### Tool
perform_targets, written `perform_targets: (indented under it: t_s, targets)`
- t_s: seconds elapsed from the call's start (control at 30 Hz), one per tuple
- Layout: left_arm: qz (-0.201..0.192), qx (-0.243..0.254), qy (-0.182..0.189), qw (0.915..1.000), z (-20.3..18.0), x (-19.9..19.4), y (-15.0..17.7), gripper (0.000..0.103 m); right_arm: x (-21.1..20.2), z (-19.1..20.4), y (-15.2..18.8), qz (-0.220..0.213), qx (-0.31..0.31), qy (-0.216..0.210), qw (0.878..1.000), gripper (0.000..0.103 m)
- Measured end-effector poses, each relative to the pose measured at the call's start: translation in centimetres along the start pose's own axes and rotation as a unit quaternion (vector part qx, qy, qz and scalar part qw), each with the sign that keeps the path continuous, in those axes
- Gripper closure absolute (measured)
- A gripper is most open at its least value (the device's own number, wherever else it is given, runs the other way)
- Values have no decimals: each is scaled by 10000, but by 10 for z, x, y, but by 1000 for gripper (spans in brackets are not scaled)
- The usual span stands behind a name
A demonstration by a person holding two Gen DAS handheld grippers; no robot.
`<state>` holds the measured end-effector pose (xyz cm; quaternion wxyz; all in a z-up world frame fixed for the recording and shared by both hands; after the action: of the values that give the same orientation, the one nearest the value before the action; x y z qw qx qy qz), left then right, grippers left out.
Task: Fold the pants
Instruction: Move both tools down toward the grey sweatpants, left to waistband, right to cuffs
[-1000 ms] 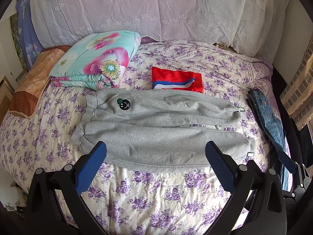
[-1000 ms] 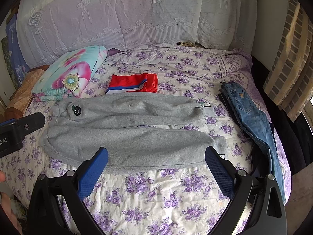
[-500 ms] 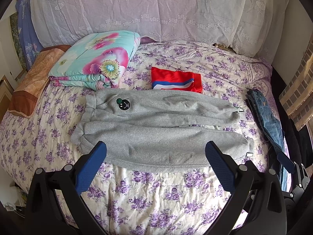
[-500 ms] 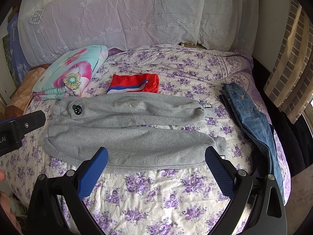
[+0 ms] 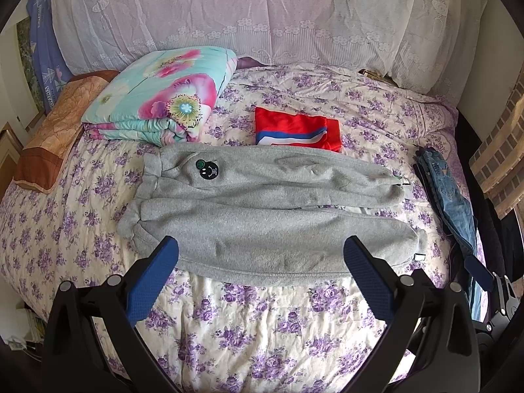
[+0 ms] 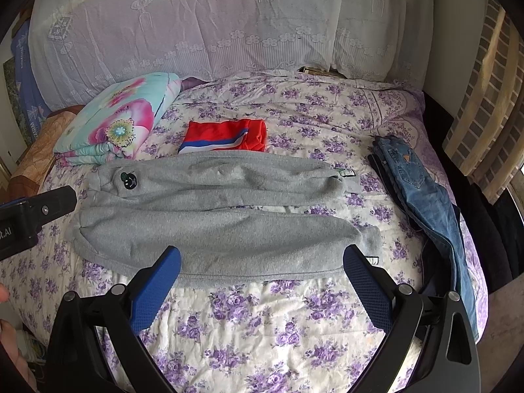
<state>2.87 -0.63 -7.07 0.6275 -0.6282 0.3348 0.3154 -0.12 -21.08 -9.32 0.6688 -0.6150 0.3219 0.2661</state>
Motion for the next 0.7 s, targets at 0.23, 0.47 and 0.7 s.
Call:
perform_targets:
  t_s: [0.23, 0.47, 0.7]
  targets:
    - [667, -243, 271, 9971, 19, 39, 16, 5, 31, 3, 14, 370, 30, -242, 9990, 4]
    - [2117, -1555, 8, 9649, 102, 136, 96, 5, 113, -17, 71, 1243, -129, -219, 9919, 4]
    - [2158, -2883, 449, 9318, 189, 202, 104, 5, 142, -50, 101, 1860, 159, 160, 9823, 4]
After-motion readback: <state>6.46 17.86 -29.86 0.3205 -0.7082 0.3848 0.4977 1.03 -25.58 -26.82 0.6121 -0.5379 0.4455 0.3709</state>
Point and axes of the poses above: each gripper's, at about its wrist camera, not at the fingertips, and x roughly the way its jaws point, z to its left, y to its underside, the point moved 5 cm from there along x, roughly the way its jaws point, and after that the axes turned 5 degrees about x, right-handed, at the moved point
